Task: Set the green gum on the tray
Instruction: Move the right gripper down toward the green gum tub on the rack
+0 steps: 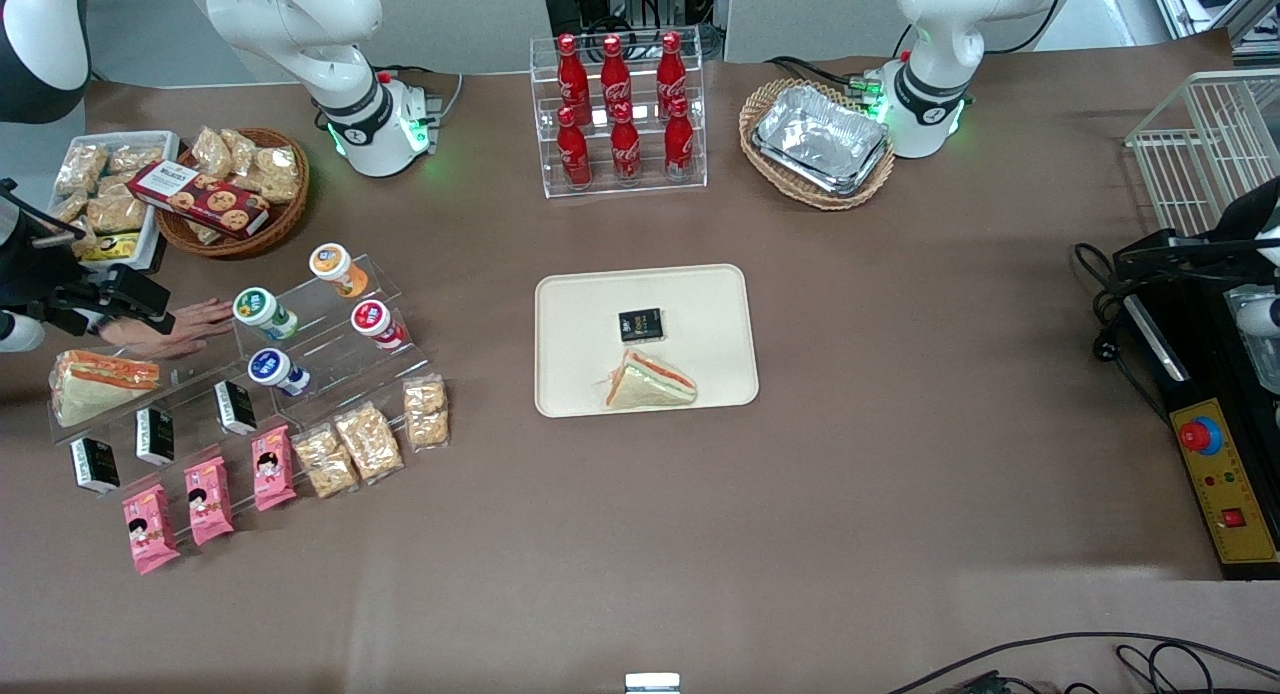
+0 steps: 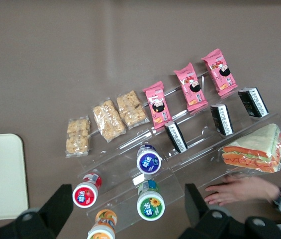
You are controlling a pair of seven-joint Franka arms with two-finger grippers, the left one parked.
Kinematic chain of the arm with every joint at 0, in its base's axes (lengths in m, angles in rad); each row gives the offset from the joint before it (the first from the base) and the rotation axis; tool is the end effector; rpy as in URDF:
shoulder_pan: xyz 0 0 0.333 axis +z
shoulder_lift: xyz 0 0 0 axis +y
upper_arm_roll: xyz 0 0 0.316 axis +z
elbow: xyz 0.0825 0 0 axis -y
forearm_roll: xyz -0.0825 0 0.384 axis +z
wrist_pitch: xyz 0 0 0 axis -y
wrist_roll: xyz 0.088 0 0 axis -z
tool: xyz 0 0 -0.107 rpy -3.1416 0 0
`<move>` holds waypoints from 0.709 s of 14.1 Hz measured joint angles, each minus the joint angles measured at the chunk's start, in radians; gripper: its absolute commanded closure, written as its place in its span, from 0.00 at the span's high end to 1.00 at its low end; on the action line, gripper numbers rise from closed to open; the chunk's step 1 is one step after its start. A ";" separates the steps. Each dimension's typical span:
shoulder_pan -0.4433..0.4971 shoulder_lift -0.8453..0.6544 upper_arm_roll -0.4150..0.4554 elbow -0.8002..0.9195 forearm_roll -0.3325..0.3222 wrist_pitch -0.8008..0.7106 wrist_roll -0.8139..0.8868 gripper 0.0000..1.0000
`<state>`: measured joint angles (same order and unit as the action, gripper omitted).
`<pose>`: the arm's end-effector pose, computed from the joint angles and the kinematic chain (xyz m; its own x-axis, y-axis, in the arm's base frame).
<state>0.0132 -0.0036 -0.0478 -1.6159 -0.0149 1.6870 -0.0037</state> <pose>0.5638 -0.0210 0.6157 0.9968 -0.0291 0.0746 -0.0303 -0.9994 0.0150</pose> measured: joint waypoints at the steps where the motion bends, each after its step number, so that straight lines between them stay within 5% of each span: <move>1: 0.000 0.000 -0.001 0.000 0.000 0.000 0.000 1.00; 7: -0.002 -0.012 -0.009 -0.005 0.000 -0.038 -0.078 1.00; 10: -0.007 -0.142 -0.020 -0.146 0.000 -0.049 -0.116 1.00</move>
<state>0.0066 -0.1453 -0.0680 -1.7621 -0.0148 1.6378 -0.1195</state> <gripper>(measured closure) 0.000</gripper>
